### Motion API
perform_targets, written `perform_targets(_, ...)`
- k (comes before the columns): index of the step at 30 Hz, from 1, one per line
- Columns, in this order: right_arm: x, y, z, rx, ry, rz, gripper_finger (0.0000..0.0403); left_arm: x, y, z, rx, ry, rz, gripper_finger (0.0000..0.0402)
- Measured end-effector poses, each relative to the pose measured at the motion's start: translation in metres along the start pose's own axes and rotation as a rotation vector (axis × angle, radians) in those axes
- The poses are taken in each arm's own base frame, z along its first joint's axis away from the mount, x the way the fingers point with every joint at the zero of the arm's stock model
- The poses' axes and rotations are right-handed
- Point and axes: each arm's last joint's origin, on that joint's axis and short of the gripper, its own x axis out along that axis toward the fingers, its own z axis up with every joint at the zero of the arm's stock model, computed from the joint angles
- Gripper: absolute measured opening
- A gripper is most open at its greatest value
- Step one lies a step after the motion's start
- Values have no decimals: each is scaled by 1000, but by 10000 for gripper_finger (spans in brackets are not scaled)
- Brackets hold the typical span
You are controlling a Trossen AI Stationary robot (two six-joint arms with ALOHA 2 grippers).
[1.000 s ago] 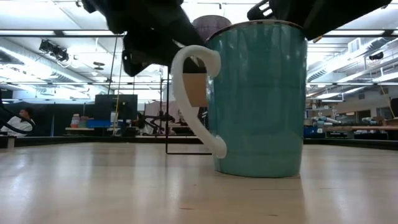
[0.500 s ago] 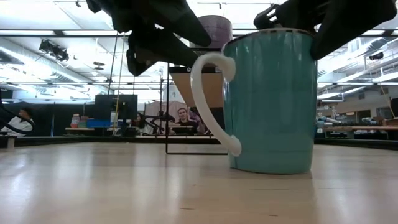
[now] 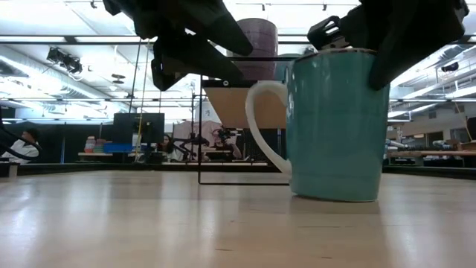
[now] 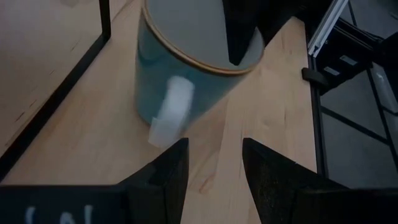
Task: Place coffee mugs
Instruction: Put the white and blue mug on the shelf
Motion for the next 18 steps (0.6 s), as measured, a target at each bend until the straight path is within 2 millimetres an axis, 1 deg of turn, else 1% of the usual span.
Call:
perform_targets(3,0,0,0,2,3,4,41,0,0,0,5,0,0,157)
perform_targets(10,-3,0,3,-42,16,9,38,0,-1,-1,8,20,-24,157)
perform_targets(18,-27,1,23,-149,63,112,36,-1,-5,-4,32,75,-93,157)
